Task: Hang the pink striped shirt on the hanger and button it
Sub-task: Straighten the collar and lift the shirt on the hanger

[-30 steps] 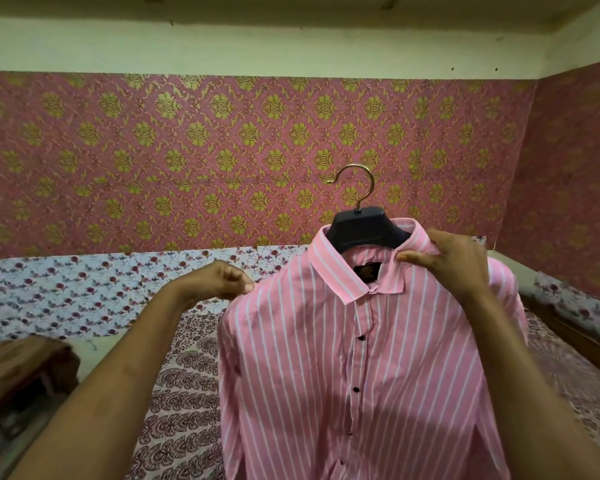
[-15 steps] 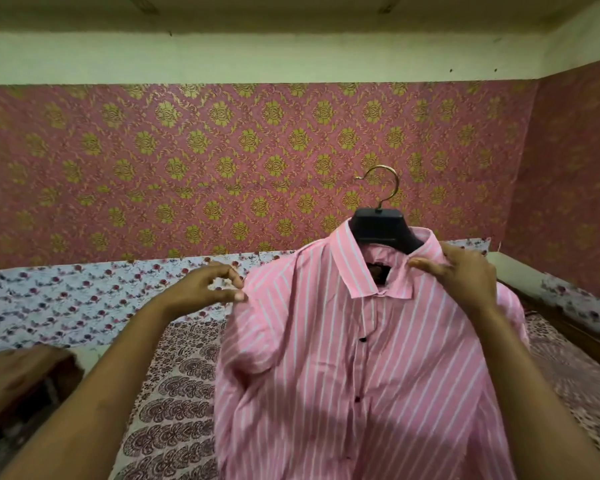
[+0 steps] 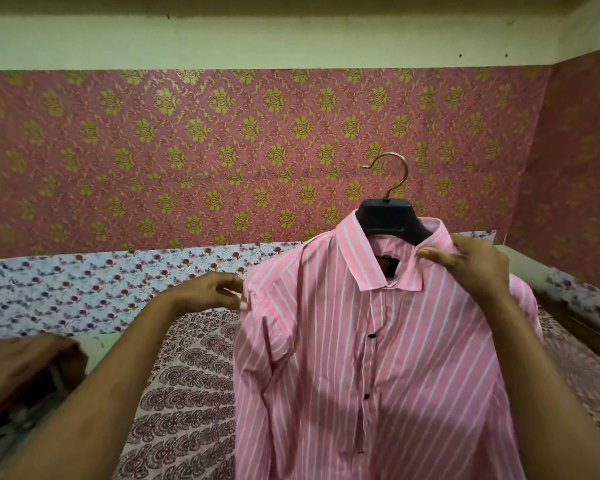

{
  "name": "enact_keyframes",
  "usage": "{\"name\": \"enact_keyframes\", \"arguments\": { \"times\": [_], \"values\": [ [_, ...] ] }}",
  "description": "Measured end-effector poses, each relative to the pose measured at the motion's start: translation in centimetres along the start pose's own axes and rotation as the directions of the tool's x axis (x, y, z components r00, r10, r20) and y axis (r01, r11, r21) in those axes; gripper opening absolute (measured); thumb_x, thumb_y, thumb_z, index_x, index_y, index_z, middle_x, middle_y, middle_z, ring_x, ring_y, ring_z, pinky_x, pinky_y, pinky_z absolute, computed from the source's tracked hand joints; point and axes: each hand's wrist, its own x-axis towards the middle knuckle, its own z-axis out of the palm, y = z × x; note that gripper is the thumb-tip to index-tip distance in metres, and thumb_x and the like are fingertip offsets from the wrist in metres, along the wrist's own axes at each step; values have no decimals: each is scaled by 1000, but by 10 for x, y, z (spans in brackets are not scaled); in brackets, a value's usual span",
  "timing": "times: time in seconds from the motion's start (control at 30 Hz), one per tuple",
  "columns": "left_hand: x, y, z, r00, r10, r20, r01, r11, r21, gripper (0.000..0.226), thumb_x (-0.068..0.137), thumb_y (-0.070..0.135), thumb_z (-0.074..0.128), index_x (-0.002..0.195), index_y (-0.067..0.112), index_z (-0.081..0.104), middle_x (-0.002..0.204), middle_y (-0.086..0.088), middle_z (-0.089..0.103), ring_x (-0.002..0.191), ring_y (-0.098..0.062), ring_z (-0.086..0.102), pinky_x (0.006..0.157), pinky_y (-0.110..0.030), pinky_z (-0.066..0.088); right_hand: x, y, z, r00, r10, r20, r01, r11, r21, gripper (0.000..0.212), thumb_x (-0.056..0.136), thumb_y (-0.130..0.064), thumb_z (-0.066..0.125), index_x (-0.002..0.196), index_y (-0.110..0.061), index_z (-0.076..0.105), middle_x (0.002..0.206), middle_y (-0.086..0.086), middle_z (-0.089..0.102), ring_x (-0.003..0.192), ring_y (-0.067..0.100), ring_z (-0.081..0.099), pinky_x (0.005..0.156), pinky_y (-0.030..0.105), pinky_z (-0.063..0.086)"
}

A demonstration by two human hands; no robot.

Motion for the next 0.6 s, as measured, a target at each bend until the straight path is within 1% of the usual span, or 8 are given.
{"name": "enact_keyframes", "arguments": {
  "times": [0.07, 0.13, 0.2, 0.3, 0.37, 0.4, 0.53, 0.6],
  "values": [
    [4, 0, 6, 1000, 2, -3, -2, 1000, -10, 40, 73, 29, 75, 101, 2, 65, 104, -13, 69, 99, -25, 65, 94, -38, 47, 1, 0, -1, 1000, -2, 11, 1, 1000, 8, 56, 68, -68, 58, 56, -16, 42, 73, 22, 63, 79, 40, 59, 59, 34, 32],
    [7, 3, 7, 998, 21, -63, -21, 1000, 0, 23, 77, 22, 71, 88, 2, 69, 81, -4, 72, 82, -18, 66, 84, -33, 46, 2, 0, 0, 1000, -25, 9, 25, 1000, -9, 63, 65, -76, 53, 67, -13, 56, 75, 21, 65, 80, 40, 60, 59, 34, 33],
    [4, 9, 0, 998, 34, -53, -31, 998, 53, 10, 81, 19, 66, 75, 12, 70, 69, 4, 71, 75, -14, 65, 79, -29, 45, 4, 1, 1, 999, -29, 14, 29, 999, -14, 62, 65, -72, 49, 73, -11, 60, 75, 20, 65, 79, 39, 60, 58, 34, 32],
    [-4, 11, -21, 987, 86, -134, -93, 995, -46, 19, 87, 23, 59, 77, 11, 69, 82, 0, 74, 85, -16, 69, 83, -26, 47, 3, 7, 0, 1000, 3, 24, -4, 999, 39, 61, 66, -73, 50, 59, -12, 46, 61, 13, 56, 72, 36, 56, 52, 33, 28],
    [-4, 9, -29, 968, 70, -242, -107, 984, -142, 26, 92, 25, 51, 74, 10, 63, 76, -1, 70, 78, -15, 66, 82, -29, 45, 2, 9, 1, 1000, 12, 25, -13, 999, 47, 75, 59, -80, 41, 63, -5, 49, 62, 14, 56, 68, 35, 55, 55, 35, 31],
    [-3, 8, -29, 967, 54, -251, -91, 986, -137, 28, 94, 25, 49, 73, 11, 60, 75, -1, 66, 76, -15, 62, 80, -29, 44, 3, 9, 3, 1000, 10, 26, -12, 999, 49, 80, 57, -81, 39, 65, -3, 51, 64, 16, 58, 68, 35, 55, 56, 37, 34],
    [3, 1, -22, 997, -39, -64, 48, 988, 148, 22, 91, 19, 55, 71, 15, 62, 74, 2, 62, 73, -11, 55, 70, -23, 43, 4, 8, 10, 1000, -4, 28, 3, 999, 47, 93, 54, -86, 32, 80, -1, 62, 75, 20, 65, 73, 36, 59, 61, 40, 45],
    [5, 2, -20, 995, -63, -79, 82, 960, 266, 21, 89, 12, 59, 70, 19, 62, 77, 4, 63, 74, -7, 56, 64, -18, 41, 5, 8, 11, 999, -11, 33, 10, 1000, 22, 93, 55, -86, 33, 83, -3, 63, 77, 19, 67, 75, 36, 60, 63, 41, 48]
  ]
}}
